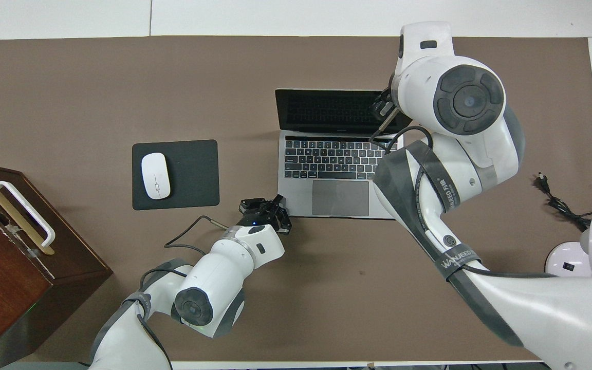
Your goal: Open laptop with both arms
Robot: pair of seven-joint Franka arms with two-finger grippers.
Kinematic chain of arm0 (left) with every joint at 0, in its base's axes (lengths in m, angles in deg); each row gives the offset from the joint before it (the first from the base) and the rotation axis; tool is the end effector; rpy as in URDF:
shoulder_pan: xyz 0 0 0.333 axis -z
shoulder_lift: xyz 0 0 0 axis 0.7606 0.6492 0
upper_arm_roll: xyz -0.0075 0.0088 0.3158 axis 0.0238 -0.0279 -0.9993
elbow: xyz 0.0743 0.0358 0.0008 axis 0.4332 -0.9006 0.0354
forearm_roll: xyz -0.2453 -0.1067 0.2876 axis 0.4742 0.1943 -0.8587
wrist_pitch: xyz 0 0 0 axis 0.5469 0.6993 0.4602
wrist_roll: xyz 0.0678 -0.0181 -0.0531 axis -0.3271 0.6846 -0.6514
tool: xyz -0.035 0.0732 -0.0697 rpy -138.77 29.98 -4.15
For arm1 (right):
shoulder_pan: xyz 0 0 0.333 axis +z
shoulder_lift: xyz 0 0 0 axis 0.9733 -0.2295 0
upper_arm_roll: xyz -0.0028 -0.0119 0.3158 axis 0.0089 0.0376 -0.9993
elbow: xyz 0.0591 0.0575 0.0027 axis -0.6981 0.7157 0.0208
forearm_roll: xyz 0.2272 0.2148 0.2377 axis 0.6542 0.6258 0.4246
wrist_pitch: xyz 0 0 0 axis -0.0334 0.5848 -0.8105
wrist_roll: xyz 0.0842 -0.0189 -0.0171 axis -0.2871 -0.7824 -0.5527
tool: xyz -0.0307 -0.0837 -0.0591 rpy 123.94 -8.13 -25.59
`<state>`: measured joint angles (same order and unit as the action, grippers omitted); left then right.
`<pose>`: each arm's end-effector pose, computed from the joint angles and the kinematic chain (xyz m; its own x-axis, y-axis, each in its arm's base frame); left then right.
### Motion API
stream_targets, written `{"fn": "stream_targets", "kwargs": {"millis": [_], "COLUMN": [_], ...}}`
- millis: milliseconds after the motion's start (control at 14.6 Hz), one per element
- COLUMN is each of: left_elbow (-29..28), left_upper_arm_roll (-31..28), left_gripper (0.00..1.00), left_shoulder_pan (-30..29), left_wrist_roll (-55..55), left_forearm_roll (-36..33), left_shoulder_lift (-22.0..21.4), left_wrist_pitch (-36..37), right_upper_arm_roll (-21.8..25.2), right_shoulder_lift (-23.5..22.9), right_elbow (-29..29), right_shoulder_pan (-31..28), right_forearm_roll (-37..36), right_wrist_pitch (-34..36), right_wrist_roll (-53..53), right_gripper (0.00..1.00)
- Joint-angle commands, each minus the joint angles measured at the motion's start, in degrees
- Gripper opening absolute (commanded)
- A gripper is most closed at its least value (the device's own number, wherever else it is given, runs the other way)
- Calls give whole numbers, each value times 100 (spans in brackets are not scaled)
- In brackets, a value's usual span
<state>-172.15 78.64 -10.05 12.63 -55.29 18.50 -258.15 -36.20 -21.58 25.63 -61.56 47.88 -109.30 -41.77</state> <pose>0.3998 -0.3355 0.2655 0.6626 -0.3469 0.6638 -0.5265 -0.8461 0.0834 0.6575 0.2141 0.4725 0.6346 0.7312 0.2501 0.6459 -0.6795 0.3480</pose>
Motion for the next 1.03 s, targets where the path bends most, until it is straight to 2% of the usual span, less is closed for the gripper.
{"fn": "stream_targets", "kwargs": {"millis": [0,412,618,961], "left_elbow": [226,226,357,331], "left_upper_arm_roll": [53,61,53,79], "left_gripper": [0,0,0,0], "left_shoulder_pan": [316,307,307,307], "left_wrist_roll": [-4,-12,-21,-65], "left_forearm_roll": [138,156,524,938], "left_shoulder_lift": [452,452,426,31], "left_wrist_pitch": [-1,-1,-9,-9], "right_upper_arm_roll": [-40,-136,-128,-92], "right_shoulder_lift": [2,512,766,1162], "right_elbow": [-316,-316,-298,-290], "right_shoulder_pan": [11,3,-76,-208], "right_forearm_roll": [334,720,1107,1398], "right_wrist_pitch": [700,1667,2221,3372], "right_wrist_roll": [-194,-177,-97,779], "right_gripper": [100,100,100,100]}}
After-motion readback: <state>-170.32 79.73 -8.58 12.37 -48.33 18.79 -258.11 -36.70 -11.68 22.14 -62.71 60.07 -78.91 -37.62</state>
